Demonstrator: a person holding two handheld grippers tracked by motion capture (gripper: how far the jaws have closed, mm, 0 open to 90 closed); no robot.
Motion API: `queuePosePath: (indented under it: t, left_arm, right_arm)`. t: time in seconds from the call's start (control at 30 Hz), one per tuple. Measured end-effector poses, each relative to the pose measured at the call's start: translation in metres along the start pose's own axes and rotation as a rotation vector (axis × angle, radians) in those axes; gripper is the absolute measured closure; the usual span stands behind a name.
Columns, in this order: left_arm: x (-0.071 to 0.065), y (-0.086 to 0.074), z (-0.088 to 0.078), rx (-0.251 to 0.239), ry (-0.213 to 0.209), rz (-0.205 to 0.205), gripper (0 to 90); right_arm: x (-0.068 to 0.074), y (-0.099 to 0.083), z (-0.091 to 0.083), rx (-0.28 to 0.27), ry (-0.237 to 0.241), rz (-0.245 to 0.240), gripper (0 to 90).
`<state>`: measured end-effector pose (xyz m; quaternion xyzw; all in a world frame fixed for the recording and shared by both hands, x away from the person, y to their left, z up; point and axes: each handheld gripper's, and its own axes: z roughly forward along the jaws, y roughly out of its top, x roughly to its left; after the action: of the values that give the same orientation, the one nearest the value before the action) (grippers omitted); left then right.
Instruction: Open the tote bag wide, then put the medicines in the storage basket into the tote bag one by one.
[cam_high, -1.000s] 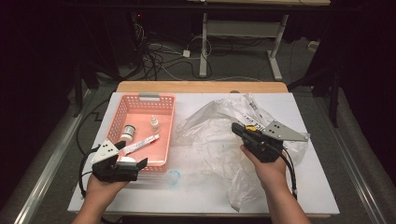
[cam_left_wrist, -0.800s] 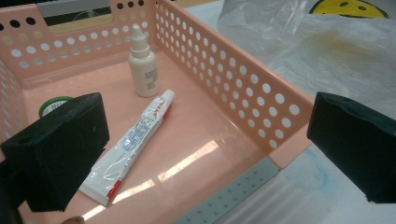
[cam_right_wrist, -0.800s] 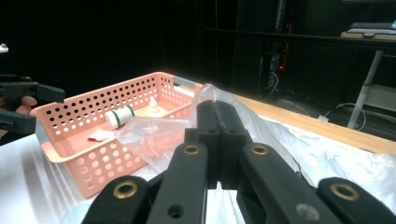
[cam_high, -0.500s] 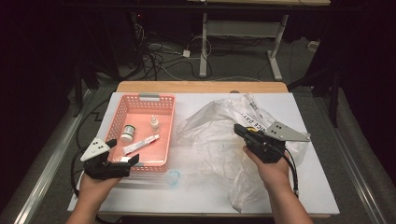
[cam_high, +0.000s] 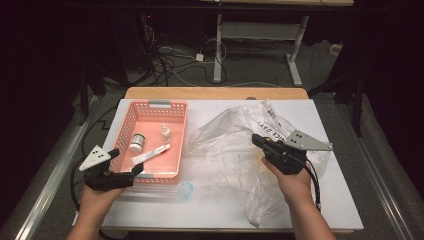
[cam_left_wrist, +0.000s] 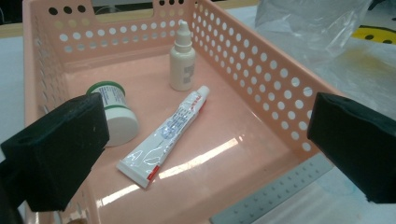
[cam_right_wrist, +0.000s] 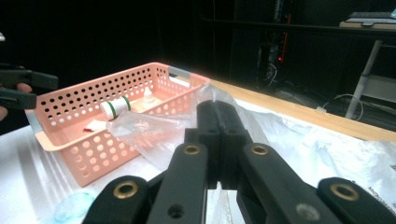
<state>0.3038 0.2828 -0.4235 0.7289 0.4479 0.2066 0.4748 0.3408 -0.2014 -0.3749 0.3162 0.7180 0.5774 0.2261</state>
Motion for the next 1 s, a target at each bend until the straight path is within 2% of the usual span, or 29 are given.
queuePosePath:
  t: [0.1, 0.23, 0.3, 0.4, 0.5, 0.63, 0.83, 1.0]
  left_arm:
    - [-0.003, 0.002, 0.001, -0.005, -0.011, 0.023, 0.0]
    - [-0.006, 0.006, 0.004, 0.002, -0.017, 0.031, 0.0]
    - [-0.007, 0.01, 0.006, 0.013, -0.022, 0.021, 0.0]
    - [-0.009, 0.016, 0.007, -0.01, -0.022, 0.005, 0.0]
    - [-0.008, 0.022, 0.012, -0.028, -0.049, -0.022, 0.0]
    - [-0.008, 0.03, 0.023, -0.012, -0.047, 0.003, 0.0]
    - [-0.006, 0.041, 0.031, -0.004, -0.062, 0.003, 0.0]
    - [-0.004, 0.051, 0.037, 0.004, -0.068, 0.018, 0.0]
  right_arm:
    - [0.0, 0.0, 0.0, -0.01, 0.013, -0.006, 90.0]
    - [0.001, 0.001, 0.001, -0.003, 0.019, -0.022, 90.0]
    - [0.0, 0.0, 0.001, 0.006, 0.023, -0.022, 90.0]
    - [-0.002, -0.001, 0.0, 0.012, 0.027, -0.021, 90.0]
    - [-0.004, -0.002, 0.001, 0.02, 0.035, -0.018, 90.0]
    - [-0.004, -0.001, 0.0, 0.012, 0.032, -0.015, 90.0]
    - [-0.005, 0.002, -0.002, -0.003, 0.037, -0.015, 90.0]
    - [-0.007, 0.003, -0.001, -0.005, 0.041, -0.004, 90.0]
